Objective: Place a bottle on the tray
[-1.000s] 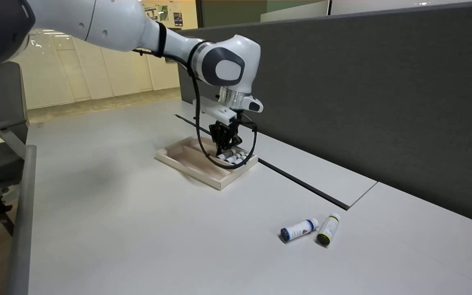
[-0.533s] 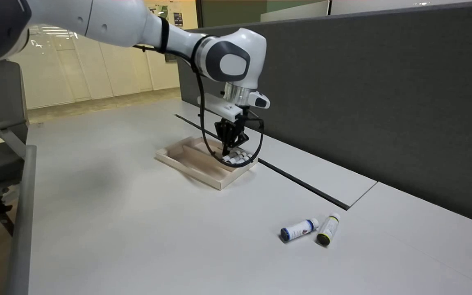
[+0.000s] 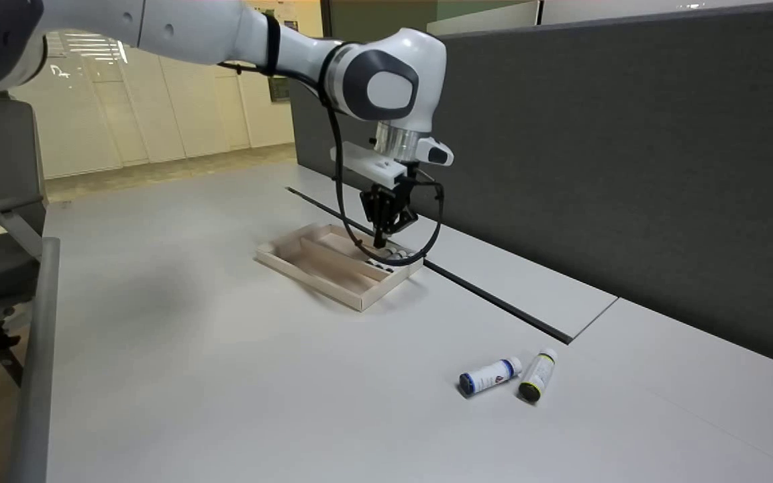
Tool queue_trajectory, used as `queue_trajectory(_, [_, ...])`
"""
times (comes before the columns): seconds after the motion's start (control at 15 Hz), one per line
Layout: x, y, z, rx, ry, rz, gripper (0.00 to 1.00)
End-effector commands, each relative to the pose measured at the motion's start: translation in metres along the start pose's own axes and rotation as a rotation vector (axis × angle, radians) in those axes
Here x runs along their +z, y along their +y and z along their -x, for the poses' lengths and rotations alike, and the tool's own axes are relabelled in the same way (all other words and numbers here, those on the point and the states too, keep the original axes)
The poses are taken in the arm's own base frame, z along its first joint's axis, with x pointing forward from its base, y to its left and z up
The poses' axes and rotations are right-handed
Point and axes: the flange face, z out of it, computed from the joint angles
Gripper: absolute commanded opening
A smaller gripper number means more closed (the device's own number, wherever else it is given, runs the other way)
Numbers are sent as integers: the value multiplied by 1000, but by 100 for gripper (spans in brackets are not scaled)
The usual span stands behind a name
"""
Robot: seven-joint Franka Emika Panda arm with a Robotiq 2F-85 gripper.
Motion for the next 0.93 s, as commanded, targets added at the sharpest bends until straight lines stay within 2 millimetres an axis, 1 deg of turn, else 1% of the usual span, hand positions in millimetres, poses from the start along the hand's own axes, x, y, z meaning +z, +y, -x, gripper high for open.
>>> queue_trajectory(0.0, [-54, -3, 0, -24, 21, 9, 0])
queue_trajectory(0.07, [-69, -3, 0, -40, 28, 19, 26])
queue_trajectory(0.13, [-87, -4, 0, -58, 39, 35, 27])
queue_trajectory(0.2, [-105, -4, 1, -73, 48, 51, 32])
queue_trajectory(0.4, [-156, 1, 7, -110, 83, 99, 54])
queue_trajectory(0.53, [-184, 9, 14, -118, 97, 124, 66])
queue_trajectory(0.6, [-195, 13, 18, -117, 89, 136, 73])
queue_trajectory(0.67, [-173, 4, 11, -114, 94, 115, 55])
queue_trajectory(0.73, [-185, 9, 14, -118, 91, 125, 61])
queue_trajectory(0.8, [-192, 12, 16, -117, 92, 127, 69])
queue_trajectory(0.87, [-194, 14, 17, -117, 94, 128, 73])
